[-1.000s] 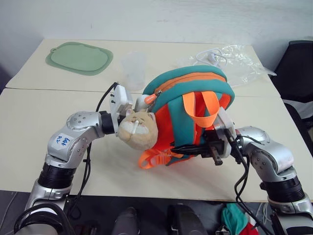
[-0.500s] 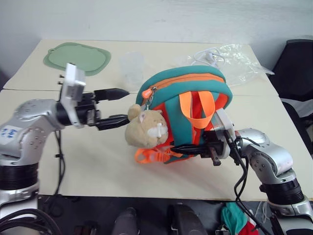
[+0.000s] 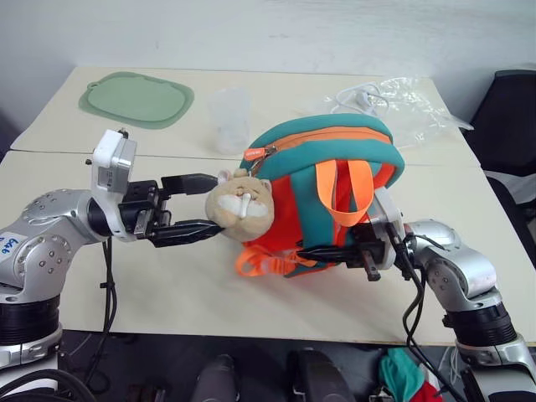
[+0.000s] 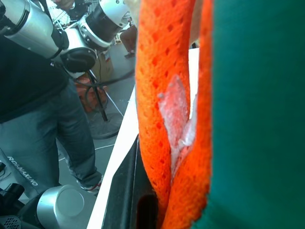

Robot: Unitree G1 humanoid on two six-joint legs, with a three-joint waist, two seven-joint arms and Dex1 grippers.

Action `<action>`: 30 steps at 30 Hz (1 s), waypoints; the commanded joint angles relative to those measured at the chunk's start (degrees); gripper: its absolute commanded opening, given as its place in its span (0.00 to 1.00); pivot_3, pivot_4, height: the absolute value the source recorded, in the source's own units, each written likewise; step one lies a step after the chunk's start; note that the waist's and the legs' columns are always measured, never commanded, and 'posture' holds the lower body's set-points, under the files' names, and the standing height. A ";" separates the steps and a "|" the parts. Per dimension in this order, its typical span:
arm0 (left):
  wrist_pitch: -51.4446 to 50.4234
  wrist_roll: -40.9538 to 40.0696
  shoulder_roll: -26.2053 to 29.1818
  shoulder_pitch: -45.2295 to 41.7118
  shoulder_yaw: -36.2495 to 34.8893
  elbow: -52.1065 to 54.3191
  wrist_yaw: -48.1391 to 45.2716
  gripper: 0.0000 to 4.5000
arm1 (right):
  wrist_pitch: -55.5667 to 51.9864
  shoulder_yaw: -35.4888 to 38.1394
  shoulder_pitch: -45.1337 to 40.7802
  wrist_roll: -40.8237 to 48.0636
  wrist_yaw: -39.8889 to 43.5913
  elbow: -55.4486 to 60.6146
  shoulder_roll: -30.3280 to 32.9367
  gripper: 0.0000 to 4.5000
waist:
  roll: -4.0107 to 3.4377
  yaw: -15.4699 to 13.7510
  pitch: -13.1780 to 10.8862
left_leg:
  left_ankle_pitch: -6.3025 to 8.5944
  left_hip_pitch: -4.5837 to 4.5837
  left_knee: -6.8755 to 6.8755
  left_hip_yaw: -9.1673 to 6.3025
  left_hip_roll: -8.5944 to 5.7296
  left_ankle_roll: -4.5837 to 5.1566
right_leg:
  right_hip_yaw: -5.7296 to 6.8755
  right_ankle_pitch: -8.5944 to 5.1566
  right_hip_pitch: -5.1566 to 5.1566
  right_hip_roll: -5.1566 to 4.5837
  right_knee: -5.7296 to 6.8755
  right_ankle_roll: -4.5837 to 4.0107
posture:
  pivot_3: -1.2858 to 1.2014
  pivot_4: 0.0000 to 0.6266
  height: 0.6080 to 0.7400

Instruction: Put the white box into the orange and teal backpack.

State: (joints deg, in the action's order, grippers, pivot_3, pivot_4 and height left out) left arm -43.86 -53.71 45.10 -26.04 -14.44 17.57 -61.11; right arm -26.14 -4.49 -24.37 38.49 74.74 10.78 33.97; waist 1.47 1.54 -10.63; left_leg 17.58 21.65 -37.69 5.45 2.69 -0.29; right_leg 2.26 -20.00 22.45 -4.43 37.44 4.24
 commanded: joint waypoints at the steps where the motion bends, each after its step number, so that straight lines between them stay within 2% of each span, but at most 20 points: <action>1: -0.36 -2.50 -1.48 -0.01 -0.12 3.25 2.13 0.86 | 0.44 -0.34 -0.69 -0.03 0.63 0.03 -0.51 0.04 | 0.00 0.01 0.00 | 0.00 -0.01 0.00 0.00 0.00 0.00 | 0.00 0.00 0.00 0.00 0.01 0.00 | 0.52 0.24 1.00; 9: -0.46 -3.74 -2.30 1.16 -0.90 3.60 3.33 0.31 | -0.48 -0.87 -1.68 -0.38 -0.56 0.40 -1.74 0.04 | 0.00 0.00 0.00 | 0.00 -0.01 -0.04 0.00 -0.01 -0.01 | 0.00 0.00 0.00 0.00 0.02 0.00 | 0.52 0.24 1.00; 11: -0.25 -3.19 -1.59 2.17 -1.73 2.70 3.20 0.19 | -0.49 -0.81 -1.70 -0.43 -0.94 0.61 -2.06 0.04 | 0.00 0.05 0.00 | 0.00 -0.01 -0.04 0.00 0.00 -0.01 | 0.00 0.00 0.00 0.00 0.02 0.00 | 0.52 0.24 1.00; 14: 1.24 0.26 1.59 5.14 -4.32 -1.64 2.03 0.06 | -0.30 -0.38 -1.61 -0.45 -1.73 0.83 -2.53 0.04 | 0.00 0.19 0.00 | -0.02 -0.01 -0.03 0.00 0.01 -0.03 | -0.01 0.00 0.01 0.02 0.03 0.00 | 0.52 0.24 1.00; 18: 3.59 4.50 5.93 8.27 -7.25 -9.75 0.88 0.04 | -0.48 0.13 -1.19 -0.08 -2.72 1.36 -2.64 0.04 | -0.01 0.27 0.00 | -0.04 -0.08 0.02 0.03 0.02 -0.07 | -0.04 -0.02 0.03 0.04 0.07 -0.04 | 0.52 0.24 1.00; 21: 4.26 6.02 6.18 8.50 -7.63 -13.67 1.84 0.04 | -0.64 0.53 -0.79 0.29 -3.47 1.81 -2.55 0.04 | 0.00 0.12 0.00 | -0.03 -0.09 0.03 0.02 0.01 -0.05 | -0.03 -0.02 0.02 0.00 0.05 -0.04 | 0.52 0.24 1.00; 27: 7.61 13.10 6.76 11.48 0.75 -14.44 -2.13 0.04 | -1.31 1.17 0.08 1.10 -5.32 3.38 -2.45 0.04 | -0.01 0.15 0.00 | -0.01 -0.09 0.08 0.02 0.00 -0.04 | -0.03 -0.02 0.01 -0.03 0.03 -0.04 | 0.52 0.24 1.00; 30: 6.41 14.14 3.40 10.00 4.75 -15.15 -0.41 0.04 | -1.94 1.69 0.45 1.58 -6.42 4.22 -2.60 0.04 | -0.01 0.17 0.00 | -0.02 -0.10 0.15 0.03 0.01 -0.05 | -0.04 -0.02 0.04 -0.03 0.03 -0.04 | 0.52 0.24 1.00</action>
State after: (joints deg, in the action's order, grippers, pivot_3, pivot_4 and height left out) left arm -37.17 -41.13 49.27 -15.37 -11.02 3.44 -62.58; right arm -27.82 -4.39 -23.89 38.40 68.98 13.03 31.57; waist 1.46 1.71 -10.63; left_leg 17.56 21.56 -37.52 5.48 2.70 -0.34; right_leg 2.21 -20.02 22.50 -4.46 37.48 4.20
